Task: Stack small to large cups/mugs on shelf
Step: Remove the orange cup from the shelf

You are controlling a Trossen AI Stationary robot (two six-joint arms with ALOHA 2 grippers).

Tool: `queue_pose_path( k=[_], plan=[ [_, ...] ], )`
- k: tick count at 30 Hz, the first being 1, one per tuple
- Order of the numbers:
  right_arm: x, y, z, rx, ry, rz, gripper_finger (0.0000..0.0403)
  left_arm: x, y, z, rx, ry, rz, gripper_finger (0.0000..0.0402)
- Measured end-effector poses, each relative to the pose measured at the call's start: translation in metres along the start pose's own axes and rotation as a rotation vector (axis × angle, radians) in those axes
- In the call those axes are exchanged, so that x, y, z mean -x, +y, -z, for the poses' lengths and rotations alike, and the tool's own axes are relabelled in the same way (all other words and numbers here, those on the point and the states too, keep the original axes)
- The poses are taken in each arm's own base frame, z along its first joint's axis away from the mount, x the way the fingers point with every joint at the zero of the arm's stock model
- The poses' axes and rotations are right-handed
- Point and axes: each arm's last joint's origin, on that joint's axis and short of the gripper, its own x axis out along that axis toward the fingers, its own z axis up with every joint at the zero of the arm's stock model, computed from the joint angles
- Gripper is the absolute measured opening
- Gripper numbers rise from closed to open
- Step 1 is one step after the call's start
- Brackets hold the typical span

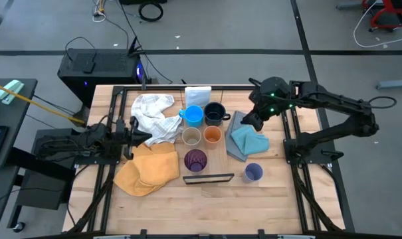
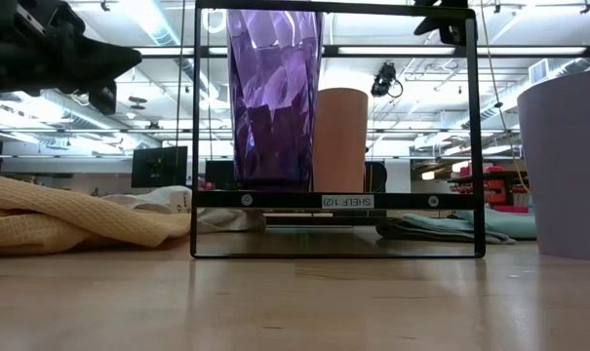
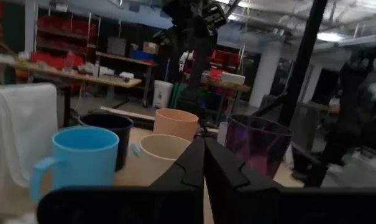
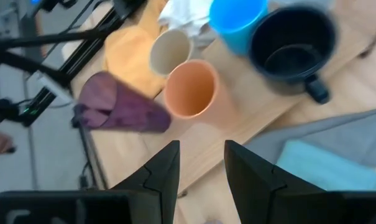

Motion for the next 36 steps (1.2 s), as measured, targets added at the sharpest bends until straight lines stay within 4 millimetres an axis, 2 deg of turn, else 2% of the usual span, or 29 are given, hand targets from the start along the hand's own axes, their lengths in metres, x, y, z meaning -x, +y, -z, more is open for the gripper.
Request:
queue_pose_path(
  k=[8, 15, 21, 25, 32, 36],
  plan=[
    [-0.014, 0.007, 0.002, 0.036, 0.070, -0.019, 0.0132, 0.000, 0.001, 0.007, -0.180, 0.077, -0.008, 0.0037],
    [-0.016, 0.007, 0.009, 0.067, 0.135, 0.007, 0.0132, 0.000, 0.002, 0.010, -0.153, 0.102, -0.012, 0.0019],
    [-0.014, 0.013, 0.039, 0.145, 0.370, 0.044, 0.0132, 0.000, 0.002, 0.010, -0.145, 0.103, -0.013, 0.0015],
    [-0.015, 0.020, 0.055, 0.258, 0.445, 0.049, 0.0132, 0.000, 0.002, 0.010, -0.137, 0.102, -0.020, 0.0023],
    [-0.045, 0.023, 0.090, 0.442, 0.544, 0.024, 0.0147, 0.000, 0.002, 0.010, -0.127, 0.101, -0.024, 0.0028],
    [-0.058, 0.019, 0.107, 0.466, 0.592, 0.032, 0.0165, 0.000, 0.002, 0.010, -0.126, 0.101, -0.024, 0.0022]
  ],
)
